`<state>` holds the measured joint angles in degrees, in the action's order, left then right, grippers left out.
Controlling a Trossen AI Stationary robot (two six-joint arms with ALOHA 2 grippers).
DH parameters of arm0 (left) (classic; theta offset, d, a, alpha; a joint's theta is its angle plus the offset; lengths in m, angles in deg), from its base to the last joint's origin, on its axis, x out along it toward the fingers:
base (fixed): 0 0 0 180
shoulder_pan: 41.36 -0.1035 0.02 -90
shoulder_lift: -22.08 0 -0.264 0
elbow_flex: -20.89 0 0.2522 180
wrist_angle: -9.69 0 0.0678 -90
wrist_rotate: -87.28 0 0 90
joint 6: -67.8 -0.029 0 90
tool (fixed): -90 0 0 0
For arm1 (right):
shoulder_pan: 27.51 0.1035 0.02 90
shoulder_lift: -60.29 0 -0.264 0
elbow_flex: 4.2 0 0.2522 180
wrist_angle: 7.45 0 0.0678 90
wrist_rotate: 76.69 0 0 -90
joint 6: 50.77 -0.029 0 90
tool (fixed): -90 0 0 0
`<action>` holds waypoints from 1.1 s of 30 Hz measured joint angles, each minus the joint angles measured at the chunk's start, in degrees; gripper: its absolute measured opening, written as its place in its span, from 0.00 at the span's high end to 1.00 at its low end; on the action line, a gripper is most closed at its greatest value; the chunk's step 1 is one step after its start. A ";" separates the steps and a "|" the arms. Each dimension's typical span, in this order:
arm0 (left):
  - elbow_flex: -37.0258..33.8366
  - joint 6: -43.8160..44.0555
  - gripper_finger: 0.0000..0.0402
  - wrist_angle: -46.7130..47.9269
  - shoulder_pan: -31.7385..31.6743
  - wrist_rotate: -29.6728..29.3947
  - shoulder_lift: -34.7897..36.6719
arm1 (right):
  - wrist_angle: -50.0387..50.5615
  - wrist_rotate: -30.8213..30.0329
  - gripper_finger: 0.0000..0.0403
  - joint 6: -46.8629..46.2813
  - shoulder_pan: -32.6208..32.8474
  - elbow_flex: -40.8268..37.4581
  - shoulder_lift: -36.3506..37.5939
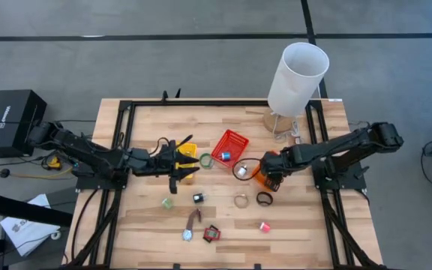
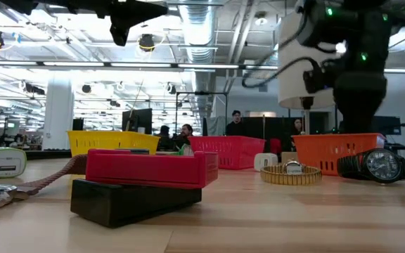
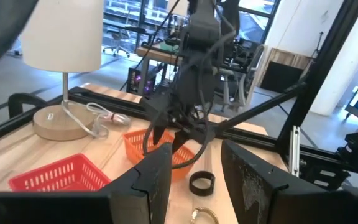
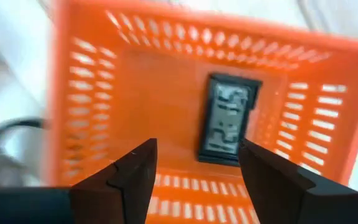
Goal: Pick & Place Office items
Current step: Adjust the yellow bin
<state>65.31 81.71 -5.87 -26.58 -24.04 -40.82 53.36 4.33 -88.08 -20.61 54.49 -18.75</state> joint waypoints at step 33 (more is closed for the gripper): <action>0.07 -0.35 0.66 -0.59 4.76 3.85 -3.50 | -38.74 3.42 0.66 30.42 4.58 -14.04 25.56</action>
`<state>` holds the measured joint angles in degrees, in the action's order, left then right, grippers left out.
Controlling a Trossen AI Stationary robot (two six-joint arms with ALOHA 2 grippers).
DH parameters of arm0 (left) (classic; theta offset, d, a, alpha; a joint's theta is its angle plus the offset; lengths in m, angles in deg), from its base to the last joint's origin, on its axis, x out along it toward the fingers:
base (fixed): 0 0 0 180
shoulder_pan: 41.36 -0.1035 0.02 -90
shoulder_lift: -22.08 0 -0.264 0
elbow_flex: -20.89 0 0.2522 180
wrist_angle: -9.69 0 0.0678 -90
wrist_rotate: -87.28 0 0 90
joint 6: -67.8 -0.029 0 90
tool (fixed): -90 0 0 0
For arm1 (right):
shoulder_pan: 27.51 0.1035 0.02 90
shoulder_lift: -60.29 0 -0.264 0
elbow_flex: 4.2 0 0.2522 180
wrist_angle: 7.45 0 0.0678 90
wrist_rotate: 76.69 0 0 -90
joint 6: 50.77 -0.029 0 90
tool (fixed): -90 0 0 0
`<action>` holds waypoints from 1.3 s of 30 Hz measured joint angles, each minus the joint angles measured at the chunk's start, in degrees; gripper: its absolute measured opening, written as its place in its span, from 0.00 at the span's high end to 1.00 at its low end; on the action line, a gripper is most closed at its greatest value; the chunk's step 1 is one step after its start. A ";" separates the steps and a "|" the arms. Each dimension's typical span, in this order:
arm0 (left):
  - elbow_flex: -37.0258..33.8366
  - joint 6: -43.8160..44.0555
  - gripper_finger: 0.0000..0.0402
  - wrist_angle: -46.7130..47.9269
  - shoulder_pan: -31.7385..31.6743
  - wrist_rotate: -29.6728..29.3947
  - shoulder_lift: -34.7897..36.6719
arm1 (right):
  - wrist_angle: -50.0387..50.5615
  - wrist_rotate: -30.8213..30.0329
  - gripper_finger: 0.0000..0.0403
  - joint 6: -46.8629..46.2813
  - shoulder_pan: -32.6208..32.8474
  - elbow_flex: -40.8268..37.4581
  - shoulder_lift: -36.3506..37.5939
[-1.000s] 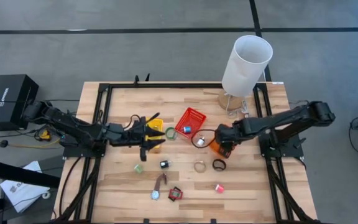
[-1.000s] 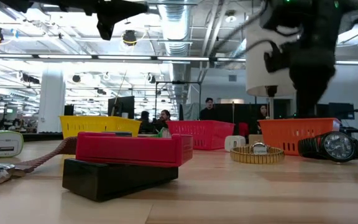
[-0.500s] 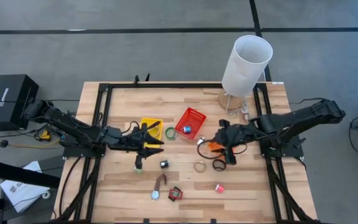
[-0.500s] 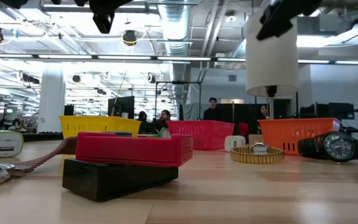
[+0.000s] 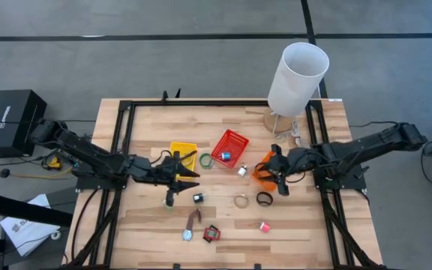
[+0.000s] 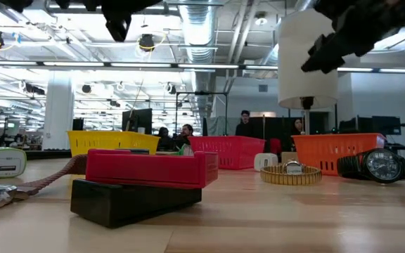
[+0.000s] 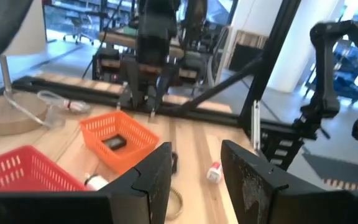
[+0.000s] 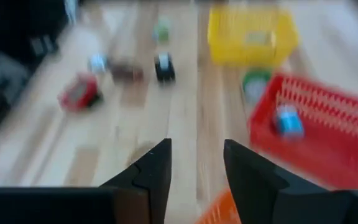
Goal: Pick & Place Office items
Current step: Adjust the yellow bin
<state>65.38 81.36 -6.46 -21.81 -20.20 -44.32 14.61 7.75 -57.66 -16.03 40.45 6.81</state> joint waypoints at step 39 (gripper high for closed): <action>22.47 -20.56 0.55 38.69 -24.08 17.86 -27.69 | -21.39 -0.44 0.69 8.81 -4.52 -9.99 1.67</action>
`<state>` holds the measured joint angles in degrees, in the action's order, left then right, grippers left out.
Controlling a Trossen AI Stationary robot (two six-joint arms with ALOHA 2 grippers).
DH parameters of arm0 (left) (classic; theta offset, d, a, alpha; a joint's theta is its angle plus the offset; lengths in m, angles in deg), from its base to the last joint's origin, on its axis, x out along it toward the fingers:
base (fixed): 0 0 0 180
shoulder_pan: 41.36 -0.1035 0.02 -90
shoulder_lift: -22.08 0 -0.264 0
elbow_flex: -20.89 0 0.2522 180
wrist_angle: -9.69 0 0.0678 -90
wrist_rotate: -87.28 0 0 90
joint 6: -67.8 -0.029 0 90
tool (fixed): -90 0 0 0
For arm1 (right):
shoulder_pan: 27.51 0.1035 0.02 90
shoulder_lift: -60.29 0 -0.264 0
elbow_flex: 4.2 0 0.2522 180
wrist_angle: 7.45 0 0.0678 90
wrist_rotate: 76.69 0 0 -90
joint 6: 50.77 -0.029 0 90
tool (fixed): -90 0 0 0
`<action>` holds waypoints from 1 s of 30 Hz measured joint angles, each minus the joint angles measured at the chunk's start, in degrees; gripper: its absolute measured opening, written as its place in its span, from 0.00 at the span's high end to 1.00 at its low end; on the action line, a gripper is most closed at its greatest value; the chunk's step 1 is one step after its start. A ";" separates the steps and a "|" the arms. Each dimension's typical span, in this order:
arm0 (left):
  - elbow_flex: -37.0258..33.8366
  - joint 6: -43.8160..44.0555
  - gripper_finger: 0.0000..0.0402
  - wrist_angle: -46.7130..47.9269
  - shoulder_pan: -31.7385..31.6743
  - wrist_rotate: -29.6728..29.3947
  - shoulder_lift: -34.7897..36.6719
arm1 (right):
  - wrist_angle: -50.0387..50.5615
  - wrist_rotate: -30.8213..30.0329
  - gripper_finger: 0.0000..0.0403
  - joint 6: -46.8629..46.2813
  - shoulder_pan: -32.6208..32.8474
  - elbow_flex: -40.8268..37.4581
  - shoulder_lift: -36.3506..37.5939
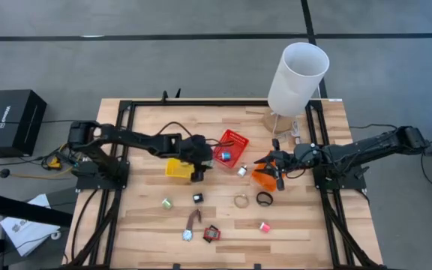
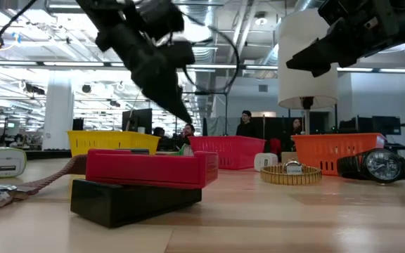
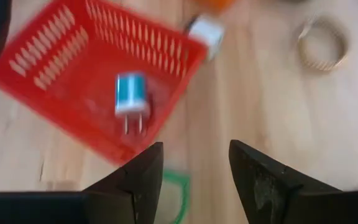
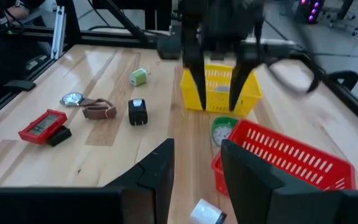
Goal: Pick & Place Office items
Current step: Adjust the yellow bin
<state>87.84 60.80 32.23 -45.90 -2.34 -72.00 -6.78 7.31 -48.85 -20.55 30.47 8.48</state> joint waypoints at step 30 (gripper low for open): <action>-0.91 -4.25 0.60 21.61 -6.77 -12.68 5.68 | 0.82 0.16 0.69 -0.44 0.03 0.00 -0.01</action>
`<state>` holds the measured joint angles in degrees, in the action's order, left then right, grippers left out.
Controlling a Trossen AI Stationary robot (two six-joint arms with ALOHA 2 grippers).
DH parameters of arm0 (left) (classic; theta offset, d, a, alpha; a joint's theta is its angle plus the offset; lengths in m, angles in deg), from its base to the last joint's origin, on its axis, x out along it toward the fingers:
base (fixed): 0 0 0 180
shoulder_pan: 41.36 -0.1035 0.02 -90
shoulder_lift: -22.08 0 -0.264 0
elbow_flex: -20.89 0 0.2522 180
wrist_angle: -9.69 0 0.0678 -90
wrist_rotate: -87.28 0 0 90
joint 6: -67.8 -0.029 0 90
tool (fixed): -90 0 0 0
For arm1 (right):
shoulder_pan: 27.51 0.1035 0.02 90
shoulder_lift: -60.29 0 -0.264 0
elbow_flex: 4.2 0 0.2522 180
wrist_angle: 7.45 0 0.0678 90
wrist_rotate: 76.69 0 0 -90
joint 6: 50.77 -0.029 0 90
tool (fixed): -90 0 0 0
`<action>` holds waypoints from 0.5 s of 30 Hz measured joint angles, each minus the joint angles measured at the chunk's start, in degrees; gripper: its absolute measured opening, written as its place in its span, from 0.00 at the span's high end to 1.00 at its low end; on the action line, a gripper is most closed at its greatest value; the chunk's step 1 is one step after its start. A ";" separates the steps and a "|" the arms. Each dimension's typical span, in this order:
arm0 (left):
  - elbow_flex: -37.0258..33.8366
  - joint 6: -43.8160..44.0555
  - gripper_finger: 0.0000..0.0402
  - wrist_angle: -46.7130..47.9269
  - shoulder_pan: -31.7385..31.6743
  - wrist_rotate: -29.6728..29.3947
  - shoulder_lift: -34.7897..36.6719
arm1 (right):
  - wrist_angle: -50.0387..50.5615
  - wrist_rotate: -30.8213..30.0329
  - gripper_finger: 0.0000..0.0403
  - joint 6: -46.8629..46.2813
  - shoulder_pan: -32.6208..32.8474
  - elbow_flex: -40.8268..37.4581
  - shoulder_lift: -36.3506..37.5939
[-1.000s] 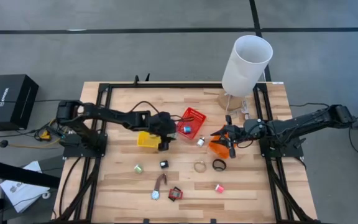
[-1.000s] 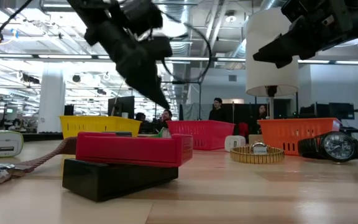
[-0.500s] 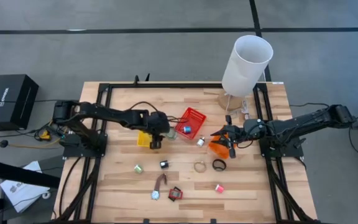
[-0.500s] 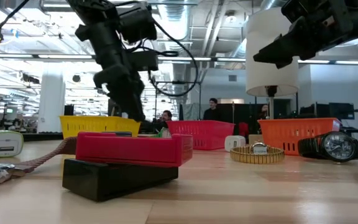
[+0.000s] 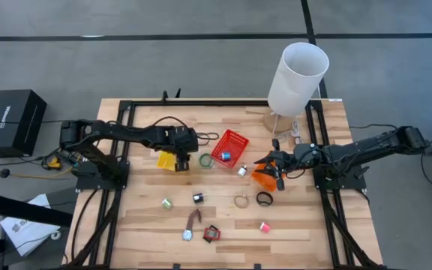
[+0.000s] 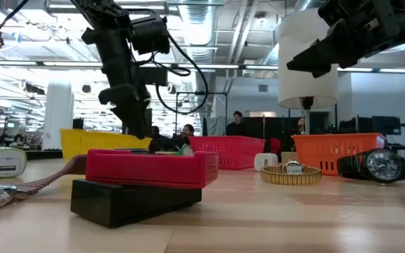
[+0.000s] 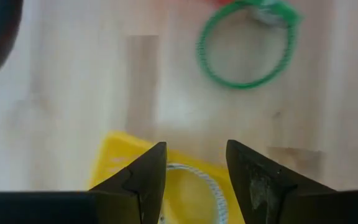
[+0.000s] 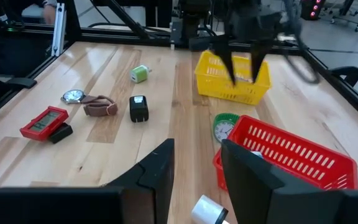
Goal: Pick & Place Office items
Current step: Adjust the yellow bin, then put the green watch into the yellow bin
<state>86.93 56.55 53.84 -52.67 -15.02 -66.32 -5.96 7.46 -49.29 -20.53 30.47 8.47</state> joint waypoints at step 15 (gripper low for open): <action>0.35 1.44 0.60 -7.57 4.54 8.33 4.69 | -0.04 0.00 0.69 0.00 0.00 0.00 0.00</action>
<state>87.28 57.98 46.26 -48.13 -6.69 -61.63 -6.00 7.46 -49.29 -20.53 30.47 8.47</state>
